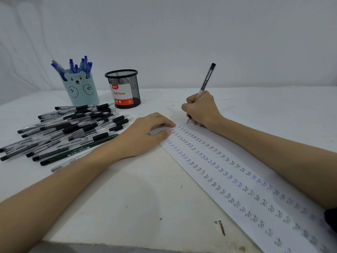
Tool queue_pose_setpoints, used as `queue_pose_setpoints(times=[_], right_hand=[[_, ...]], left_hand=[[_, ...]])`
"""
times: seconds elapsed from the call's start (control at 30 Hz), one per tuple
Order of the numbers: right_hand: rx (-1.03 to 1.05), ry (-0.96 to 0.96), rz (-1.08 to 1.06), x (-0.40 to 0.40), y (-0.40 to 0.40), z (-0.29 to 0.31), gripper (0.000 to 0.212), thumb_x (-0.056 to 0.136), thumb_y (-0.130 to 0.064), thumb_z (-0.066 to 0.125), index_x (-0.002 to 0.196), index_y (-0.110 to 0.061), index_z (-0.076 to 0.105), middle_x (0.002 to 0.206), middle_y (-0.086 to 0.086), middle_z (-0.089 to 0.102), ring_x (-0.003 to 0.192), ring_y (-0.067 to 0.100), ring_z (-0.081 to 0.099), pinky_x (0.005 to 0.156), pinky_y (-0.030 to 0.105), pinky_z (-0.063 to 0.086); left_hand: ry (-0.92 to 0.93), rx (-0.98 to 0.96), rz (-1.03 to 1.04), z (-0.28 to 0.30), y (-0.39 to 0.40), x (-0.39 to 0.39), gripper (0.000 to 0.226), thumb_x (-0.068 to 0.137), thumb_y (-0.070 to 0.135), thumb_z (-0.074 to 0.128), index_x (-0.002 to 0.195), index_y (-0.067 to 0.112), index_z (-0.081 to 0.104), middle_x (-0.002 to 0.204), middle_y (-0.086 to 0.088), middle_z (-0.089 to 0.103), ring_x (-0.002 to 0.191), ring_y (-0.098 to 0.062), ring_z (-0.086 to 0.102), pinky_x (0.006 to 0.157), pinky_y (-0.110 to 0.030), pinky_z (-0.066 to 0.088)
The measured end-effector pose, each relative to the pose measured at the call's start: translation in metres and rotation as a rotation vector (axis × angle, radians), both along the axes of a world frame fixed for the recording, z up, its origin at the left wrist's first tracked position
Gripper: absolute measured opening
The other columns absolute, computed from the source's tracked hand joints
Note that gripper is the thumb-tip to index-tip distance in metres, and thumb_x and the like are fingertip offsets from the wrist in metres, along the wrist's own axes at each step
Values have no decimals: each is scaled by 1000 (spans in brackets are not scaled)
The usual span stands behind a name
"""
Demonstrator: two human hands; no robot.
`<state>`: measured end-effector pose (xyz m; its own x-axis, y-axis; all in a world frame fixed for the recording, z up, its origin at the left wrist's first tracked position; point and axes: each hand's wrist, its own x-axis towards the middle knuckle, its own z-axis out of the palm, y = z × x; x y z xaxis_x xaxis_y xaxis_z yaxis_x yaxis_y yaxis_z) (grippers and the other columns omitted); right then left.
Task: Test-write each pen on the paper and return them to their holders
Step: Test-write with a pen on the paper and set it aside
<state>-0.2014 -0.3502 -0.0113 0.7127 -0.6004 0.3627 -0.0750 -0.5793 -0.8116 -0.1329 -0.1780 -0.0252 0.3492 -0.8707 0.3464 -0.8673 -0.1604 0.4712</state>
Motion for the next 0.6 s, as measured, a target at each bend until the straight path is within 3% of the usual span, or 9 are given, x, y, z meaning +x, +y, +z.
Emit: queue_pose_setpoints(times=[0.1,0.23,0.6], right_hand=[[-12,7,-14,0,0,0,38,72,3,46,46,-14,25,56,13,36,34,19,28,30,13,18],[25,9,-26,-1,0,0,39,73,2,47,46,-15,24,55,12,41,22,12,31,30,11,20],[20,14,-38,-1,1,0,38,73,2,47,47,-15,25,58,14,42,25,15,32,31,11,19]], left_hand=[[-3,0,0,0,0,-1,23,94,19,54,114,22,63,116,11,58,104,6,48,86,1,29],[8,-3,-3,0,1,-1,23,94,18,55,114,21,63,115,11,58,104,6,49,87,1,29],[7,20,8,0,0,-1,23,93,19,55,114,23,63,115,12,57,105,4,49,87,0,29]])
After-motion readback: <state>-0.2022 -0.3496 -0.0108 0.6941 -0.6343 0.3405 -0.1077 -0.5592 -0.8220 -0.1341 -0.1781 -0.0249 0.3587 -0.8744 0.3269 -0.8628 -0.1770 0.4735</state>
